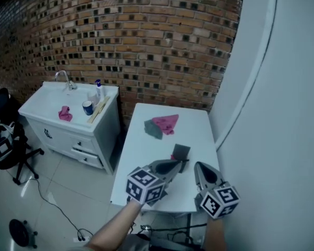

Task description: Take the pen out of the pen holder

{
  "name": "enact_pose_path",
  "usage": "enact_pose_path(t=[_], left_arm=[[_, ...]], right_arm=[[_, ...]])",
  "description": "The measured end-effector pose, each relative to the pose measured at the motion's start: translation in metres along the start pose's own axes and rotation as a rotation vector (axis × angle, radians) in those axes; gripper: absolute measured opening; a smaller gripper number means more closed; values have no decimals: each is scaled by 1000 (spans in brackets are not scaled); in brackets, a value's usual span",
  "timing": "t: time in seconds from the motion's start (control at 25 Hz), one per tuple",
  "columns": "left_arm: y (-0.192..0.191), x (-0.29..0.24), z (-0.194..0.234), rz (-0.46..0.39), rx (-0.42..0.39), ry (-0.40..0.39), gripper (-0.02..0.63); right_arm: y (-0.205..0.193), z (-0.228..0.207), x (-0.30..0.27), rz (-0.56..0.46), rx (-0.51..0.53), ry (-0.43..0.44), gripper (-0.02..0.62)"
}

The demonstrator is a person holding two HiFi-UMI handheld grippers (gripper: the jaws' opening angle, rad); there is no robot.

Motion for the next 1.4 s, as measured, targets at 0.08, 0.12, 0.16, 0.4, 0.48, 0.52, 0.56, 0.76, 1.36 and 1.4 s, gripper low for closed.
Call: enact_pose_path(t=[0.08, 0.12, 0.16, 0.4, 0.48, 0.52, 0.56, 0.76, 1.36, 1.4], left_arm=[[-1, -8, 5, 11, -2, -11, 8], [-1, -11, 7, 15, -5, -16, 8], [0, -14, 9, 15, -8, -21, 8], [-1, -26, 19, 26, -1, -26, 8], [-1, -28, 22, 30, 3, -18, 8], [-1, -30, 23, 32, 6, -13, 8], [-1, -33, 24, 33, 8, -8, 8], [-6, -41, 25, 46, 20, 25, 8], [-16, -51, 32, 71, 36, 81, 8], [-17, -52, 32, 74, 37, 81, 8]], right_arm=[[-1, -6, -5, 3, -7, -16, 2], [-1, -9, -7, 2, -7, -22, 2], [-1, -12, -10, 1, -7, -29, 2], [-5, -24, -18, 16, -15, -62, 2], [-5, -26, -22, 26, -13, -60, 2], [-5, -28, -23, 30, -12, -58, 2], [-5, -31, -24, 33, -10, -52, 2], [-11, -43, -26, 62, -13, -42, 2], [-26, -63, -32, 97, -40, -22, 2], [-28, -65, -33, 101, -41, -27, 2]])
Point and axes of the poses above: the fingertips, and each gripper's own axes: x backward along the fingers, z to its left, y out of its top, the point moved 4 cm from there along x, backward along the fingers, and after that the axes turned 12 degrees about y, right-handed, at the moved point
